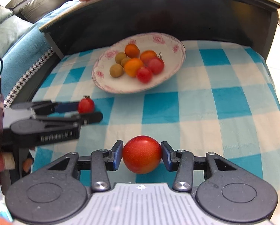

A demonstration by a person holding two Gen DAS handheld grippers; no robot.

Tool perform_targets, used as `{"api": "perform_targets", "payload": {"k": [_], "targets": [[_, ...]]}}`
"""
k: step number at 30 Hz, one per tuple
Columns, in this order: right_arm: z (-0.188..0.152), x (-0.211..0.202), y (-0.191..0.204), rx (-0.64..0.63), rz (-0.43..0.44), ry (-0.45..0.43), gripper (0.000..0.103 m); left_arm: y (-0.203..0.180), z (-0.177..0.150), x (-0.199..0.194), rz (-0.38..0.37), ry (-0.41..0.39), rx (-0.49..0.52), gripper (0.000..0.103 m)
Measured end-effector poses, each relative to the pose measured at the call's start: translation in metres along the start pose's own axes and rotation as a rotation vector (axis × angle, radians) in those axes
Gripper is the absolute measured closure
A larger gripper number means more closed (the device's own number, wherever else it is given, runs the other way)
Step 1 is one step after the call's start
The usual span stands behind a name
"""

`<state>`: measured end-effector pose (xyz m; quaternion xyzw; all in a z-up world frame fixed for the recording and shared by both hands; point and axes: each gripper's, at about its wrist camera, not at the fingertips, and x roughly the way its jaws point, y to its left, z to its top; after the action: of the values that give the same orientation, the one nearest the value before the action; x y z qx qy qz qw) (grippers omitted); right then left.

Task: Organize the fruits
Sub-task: 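Close the left tool on the last red cherry tomato while the right tool holds its tomato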

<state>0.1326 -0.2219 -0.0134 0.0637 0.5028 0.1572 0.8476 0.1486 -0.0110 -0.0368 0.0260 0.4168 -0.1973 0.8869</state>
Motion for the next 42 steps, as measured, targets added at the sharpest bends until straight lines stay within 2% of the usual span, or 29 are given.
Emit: {"api": "perform_targets", "payload": {"k": [5,8,13,18,21,23,24,25,27,31,42], "targets": [[-0.004,0.001,0.000,0.000,-0.003,0.001,0.057,-0.004,0.001,0.002,0.043,-0.006,0.016,0.059],[-0.005,-0.001,0.002,0.006,0.000,-0.005,0.057,-0.006,-0.004,-0.003,0.049,-0.001,0.049,0.062],[-0.015,-0.005,0.010,-0.004,-0.002,-0.002,0.057,-0.005,-0.006,-0.009,0.054,0.004,0.035,0.068],[-0.024,-0.007,0.008,0.014,0.003,0.000,0.057,-0.001,-0.005,-0.011,0.040,-0.006,-0.001,0.060],[-0.023,-0.007,0.006,0.019,0.003,-0.003,0.057,-0.003,-0.001,-0.007,0.059,-0.026,-0.016,0.045],[-0.022,-0.006,0.005,0.023,0.010,-0.007,0.057,-0.004,0.002,-0.001,0.072,-0.029,-0.029,0.045],[-0.021,-0.006,0.004,0.025,0.014,-0.008,0.057,-0.005,0.003,0.003,0.077,-0.023,-0.032,0.050],[-0.020,-0.005,0.004,0.026,0.019,-0.008,0.057,-0.007,0.002,0.005,0.088,-0.020,-0.020,0.050],[-0.020,-0.004,0.004,0.022,0.025,-0.006,0.057,-0.013,-0.002,0.002,0.112,-0.014,0.037,0.058],[-0.019,-0.001,0.008,0.017,0.040,-0.005,0.057,-0.017,-0.011,-0.011,0.116,0.014,0.080,0.071],[-0.034,-0.005,0.028,-0.030,0.044,0.006,0.057,-0.013,-0.049,-0.058,0.120,0.047,0.065,0.075]]}}
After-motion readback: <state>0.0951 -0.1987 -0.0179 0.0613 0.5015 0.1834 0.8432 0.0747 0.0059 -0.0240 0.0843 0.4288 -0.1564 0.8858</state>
